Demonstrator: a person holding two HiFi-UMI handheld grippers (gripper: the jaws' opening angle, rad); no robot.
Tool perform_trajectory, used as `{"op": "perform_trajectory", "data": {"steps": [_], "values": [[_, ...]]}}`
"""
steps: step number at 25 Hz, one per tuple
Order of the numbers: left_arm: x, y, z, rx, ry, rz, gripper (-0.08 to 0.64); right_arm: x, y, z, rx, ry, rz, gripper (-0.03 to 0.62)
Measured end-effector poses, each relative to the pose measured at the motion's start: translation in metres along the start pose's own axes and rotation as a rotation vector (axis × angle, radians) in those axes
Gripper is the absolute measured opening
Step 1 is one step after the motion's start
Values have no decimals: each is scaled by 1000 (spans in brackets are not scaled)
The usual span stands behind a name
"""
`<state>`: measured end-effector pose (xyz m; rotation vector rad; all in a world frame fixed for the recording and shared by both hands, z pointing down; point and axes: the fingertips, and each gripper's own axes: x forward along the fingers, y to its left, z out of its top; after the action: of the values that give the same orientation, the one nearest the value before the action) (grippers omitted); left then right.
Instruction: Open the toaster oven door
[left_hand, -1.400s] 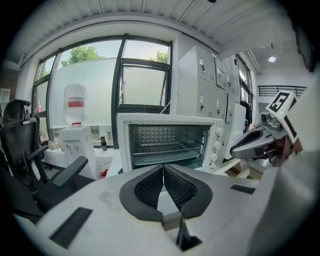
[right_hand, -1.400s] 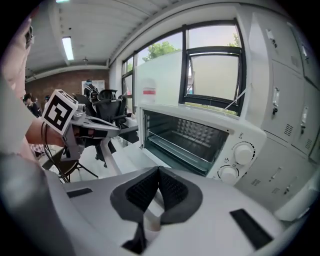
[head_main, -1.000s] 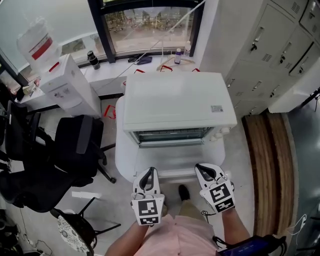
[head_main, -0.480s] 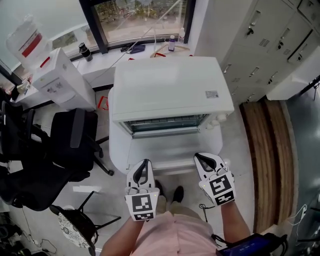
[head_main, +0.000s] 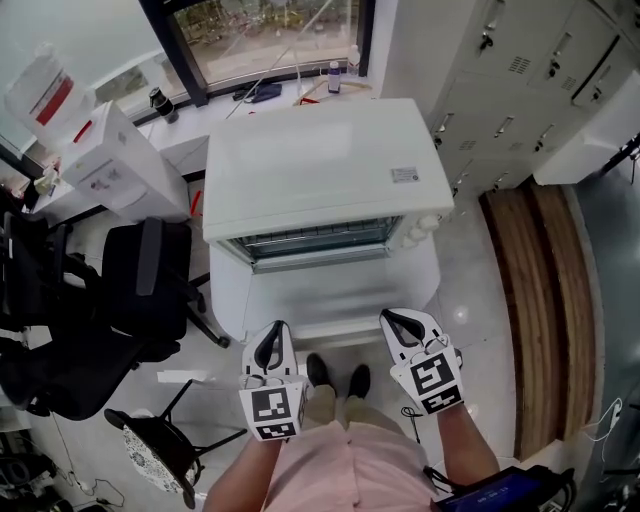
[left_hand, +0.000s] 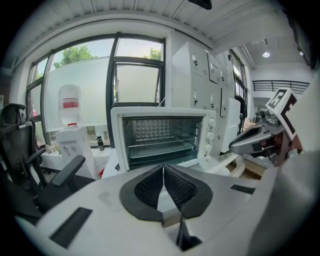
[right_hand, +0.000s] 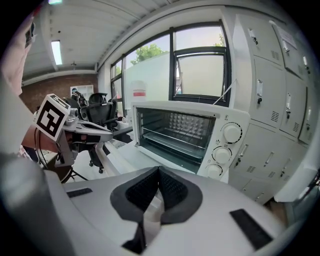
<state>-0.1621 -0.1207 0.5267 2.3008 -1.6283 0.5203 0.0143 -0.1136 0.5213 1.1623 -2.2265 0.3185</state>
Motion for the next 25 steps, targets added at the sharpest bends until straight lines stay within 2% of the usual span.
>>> {"op": "perform_trajectory", "data": {"steps": [25], "values": [[-1, -8, -54, 7, 96, -12, 17, 9, 25, -49, -21, 65, 41, 0]]}}
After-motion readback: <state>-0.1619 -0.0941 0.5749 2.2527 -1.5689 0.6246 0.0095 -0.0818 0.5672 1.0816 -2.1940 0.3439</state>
